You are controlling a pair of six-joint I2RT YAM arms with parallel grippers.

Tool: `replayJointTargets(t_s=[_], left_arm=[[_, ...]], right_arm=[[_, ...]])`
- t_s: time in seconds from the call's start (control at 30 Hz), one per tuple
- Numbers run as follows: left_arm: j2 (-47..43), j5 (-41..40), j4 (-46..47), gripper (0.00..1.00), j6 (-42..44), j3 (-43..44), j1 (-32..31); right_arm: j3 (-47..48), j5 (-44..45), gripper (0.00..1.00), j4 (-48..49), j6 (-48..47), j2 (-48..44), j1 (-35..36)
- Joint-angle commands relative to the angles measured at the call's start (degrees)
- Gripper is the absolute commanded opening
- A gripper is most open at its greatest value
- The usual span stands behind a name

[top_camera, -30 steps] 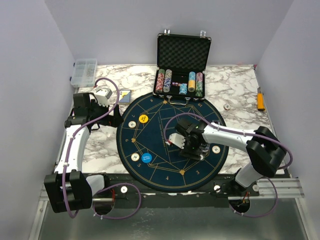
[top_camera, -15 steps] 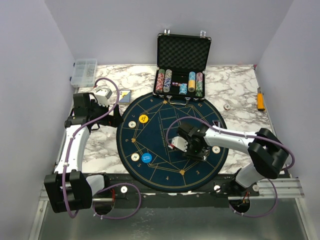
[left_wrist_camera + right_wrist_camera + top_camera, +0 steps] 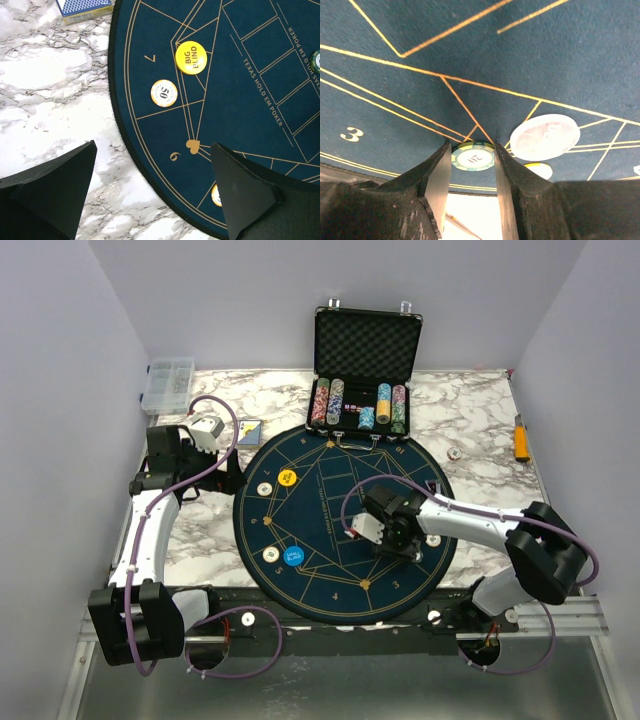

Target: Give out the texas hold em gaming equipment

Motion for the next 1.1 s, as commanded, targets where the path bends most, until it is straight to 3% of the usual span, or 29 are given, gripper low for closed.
replayJointTargets(t_s=[0.0,0.23,0.4,0.5,0.67,0.73,0.87,1.07], left_arm=[[-0.42,-0.46,-0.42,0.98,0.47,1.01,-0.37],[-0.53,-0.3,-0.42,0.98,0.57,0.96,-0.34],[-0.4,0.11,-0.38,0.98,0.67,0.89,-0.38],[-0.59,0.04,-0.42,0.98,0.69,0.77,-0.37],[-0.52,0.03,-0.4,0.98,0.73,0.75,-0.38],[-0.7,0.02,-0.41,0.98,0.73,0.78,-0.34],[-0.87,0.17,-0.38,0.98,0.65,0.96,-0.32],[-0.95,0.2,-0.33,0.98,0.73,0.94,-0.38]], right_arm=[[-1.73,6.1,0.4,-4.78,-2.2,-1.18,-1.87],[-1.54,8.62,0.39,-6.28,-3.43,-2.7,-3.24],[6.68,-1.98,0.4,-8.65,-3.14,-2.91,-3.25],[12.95,-8.33,0.49,-6.64,-1.08,-1.88,-3.19],[18.32,-5.71,0.72,3.2,5.46,3.27,-4.24],[21.99,-7.22,0.77,3.61,8.21,7.61,-7.28],[27.03,-10.93,0.81,4.78,11.05,13.85,-13.99],[28.68,-13.0,0.85,5.32,11.03,19.0,-15.65]])
